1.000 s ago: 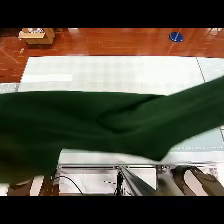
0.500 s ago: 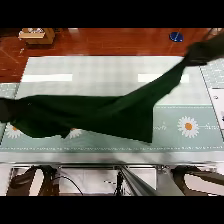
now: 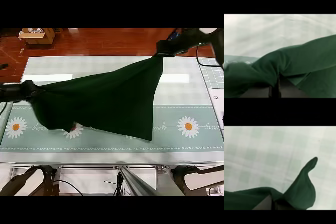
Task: Fold the shirts.
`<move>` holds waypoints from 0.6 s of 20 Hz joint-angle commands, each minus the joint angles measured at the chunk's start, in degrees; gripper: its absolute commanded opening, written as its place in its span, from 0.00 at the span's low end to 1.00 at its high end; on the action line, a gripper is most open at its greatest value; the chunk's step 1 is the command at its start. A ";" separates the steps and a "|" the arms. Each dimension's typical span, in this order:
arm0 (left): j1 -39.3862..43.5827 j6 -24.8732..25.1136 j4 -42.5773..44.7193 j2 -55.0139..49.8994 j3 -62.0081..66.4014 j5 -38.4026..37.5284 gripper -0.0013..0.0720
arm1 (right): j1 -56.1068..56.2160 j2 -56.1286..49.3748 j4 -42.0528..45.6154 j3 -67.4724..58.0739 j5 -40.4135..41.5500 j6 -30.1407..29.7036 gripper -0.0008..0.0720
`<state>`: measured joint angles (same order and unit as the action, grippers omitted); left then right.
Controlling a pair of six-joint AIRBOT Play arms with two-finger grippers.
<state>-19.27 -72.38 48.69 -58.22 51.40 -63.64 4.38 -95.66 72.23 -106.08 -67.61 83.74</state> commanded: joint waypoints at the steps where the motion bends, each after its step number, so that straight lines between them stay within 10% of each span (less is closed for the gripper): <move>1: 0.02 1.27 -2.73 -11.52 -0.20 2.12 0.07 | 0.13 -4.46 0.35 0.02 3.45 2.12 0.09; 3: 0.00 2.03 -5.35 -16.48 -0.13 2.12 0.13 | 0.13 -6.93 0.28 0.02 3.37 3.28 0.34; 6: -0.42 4.98 -10.10 -19.30 0.35 2.16 0.49 | 0.13 -8.24 0.26 0.00 3.32 3.26 0.34; 12: -11.69 5.57 0.63 -17.59 16.63 -15.04 0.72 | -4.96 1.44 3.48 -0.02 -8.20 -2.78 0.63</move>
<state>-25.85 -66.22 42.78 -75.99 61.23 -69.73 1.65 -97.86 73.32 -106.08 -69.01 83.44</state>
